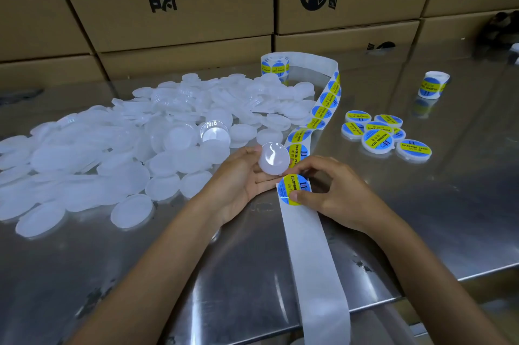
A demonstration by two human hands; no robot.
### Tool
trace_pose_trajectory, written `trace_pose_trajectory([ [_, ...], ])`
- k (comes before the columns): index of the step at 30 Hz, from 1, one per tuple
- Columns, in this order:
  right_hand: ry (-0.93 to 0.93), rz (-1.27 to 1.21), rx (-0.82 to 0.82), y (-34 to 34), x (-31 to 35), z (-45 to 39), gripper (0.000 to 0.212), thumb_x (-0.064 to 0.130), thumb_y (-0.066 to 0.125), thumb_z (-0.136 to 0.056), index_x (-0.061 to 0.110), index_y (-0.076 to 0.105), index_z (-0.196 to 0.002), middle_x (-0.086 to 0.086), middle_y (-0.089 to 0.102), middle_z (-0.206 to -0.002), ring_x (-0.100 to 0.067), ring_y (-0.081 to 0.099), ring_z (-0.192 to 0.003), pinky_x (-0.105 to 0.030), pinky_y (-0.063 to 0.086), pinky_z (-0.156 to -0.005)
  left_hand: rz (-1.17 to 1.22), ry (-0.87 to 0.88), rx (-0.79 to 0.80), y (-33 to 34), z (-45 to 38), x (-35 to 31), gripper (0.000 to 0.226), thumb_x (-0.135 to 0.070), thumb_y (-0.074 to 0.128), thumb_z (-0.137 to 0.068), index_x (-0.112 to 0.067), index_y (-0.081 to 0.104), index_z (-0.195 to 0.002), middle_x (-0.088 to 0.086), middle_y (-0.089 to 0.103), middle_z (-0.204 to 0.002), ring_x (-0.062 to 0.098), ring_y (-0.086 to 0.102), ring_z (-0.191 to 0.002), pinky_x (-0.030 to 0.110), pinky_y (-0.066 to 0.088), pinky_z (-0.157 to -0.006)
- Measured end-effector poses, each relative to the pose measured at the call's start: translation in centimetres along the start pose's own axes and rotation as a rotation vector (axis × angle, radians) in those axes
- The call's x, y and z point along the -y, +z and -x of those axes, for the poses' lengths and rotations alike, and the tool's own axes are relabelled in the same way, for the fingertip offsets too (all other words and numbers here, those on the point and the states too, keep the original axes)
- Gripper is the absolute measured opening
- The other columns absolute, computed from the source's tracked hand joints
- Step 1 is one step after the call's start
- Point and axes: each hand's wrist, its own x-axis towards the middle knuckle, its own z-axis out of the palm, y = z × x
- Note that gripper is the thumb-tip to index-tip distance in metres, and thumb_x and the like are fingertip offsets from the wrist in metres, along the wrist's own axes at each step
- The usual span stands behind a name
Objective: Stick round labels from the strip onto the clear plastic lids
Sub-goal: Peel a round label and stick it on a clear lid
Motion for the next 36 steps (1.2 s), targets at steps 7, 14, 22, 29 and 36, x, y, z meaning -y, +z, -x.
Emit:
trace_pose_trajectory([
  [7, 0.051, -0.246, -0.006, 0.1, 0.6, 0.2, 0.014, 0.003, 0.079, -0.079, 0.013, 0.071, -0.083, -0.011, 0.070, -0.093, -0.034, 0.062, -0.090, -0.053, 0.049, -0.091, 0.026, -0.001, -0.022, -0.1, -0.1, 0.0, 0.040, -0.014, 0.040, -0.109, 0.009, 0.039, -0.142, 0.027, 0.063, -0.129, 0.041, 0.065, -0.117, 0.044, 0.058, -0.089],
  [14, 0.129, -0.581, -0.052, -0.3, 0.8, 0.4, 0.013, -0.001, 0.067, -0.088, 0.011, 0.061, -0.087, -0.008, 0.070, -0.084, -0.016, 0.065, -0.081, -0.022, 0.051, -0.079, 0.053, -0.019, 0.003, -0.3, -0.3, 0.0, 0.038, -0.013, 0.037, -0.109, 0.007, 0.046, -0.140, 0.026, 0.063, -0.130, 0.038, 0.065, -0.115, 0.040, 0.061, -0.083],
  [22, 0.221, -0.916, -0.149, -1.4, 2.7, -2.9, 0.014, 0.005, 0.072, -0.084, 0.015, 0.062, -0.086, -0.006, 0.074, -0.087, -0.019, 0.070, -0.082, -0.031, 0.053, -0.079, 0.285, -0.031, -0.015, -1.1, -0.4, -0.1, 0.027, -0.009, 0.041, -0.107, 0.004, 0.056, -0.124, 0.025, 0.066, -0.127, 0.035, 0.069, -0.111, 0.044, 0.061, -0.084],
  [29, 0.254, -0.723, -0.118, 1.1, 4.6, -6.7, 0.015, 0.012, 0.077, -0.083, 0.014, 0.063, -0.087, 0.000, 0.075, -0.077, -0.007, 0.065, -0.064, -0.016, 0.047, -0.057, 0.354, 0.101, -0.053, -1.8, -0.6, -0.8, 0.030, -0.015, 0.045, -0.106, 0.005, 0.058, -0.125, 0.021, 0.070, -0.122, 0.031, 0.067, -0.116, 0.036, 0.059, -0.090],
  [36, 0.273, -0.711, -0.153, 2.6, 4.4, -5.9, 0.012, 0.010, 0.077, -0.083, 0.009, 0.067, -0.088, -0.005, 0.076, -0.080, 0.001, 0.063, -0.058, -0.007, 0.042, -0.052, 0.311, 0.147, -0.023, -1.6, -0.6, -1.0, 0.029, -0.017, 0.046, -0.105, 0.003, 0.061, -0.119, 0.020, 0.071, -0.120, 0.027, 0.072, -0.107, 0.039, 0.057, -0.095],
])
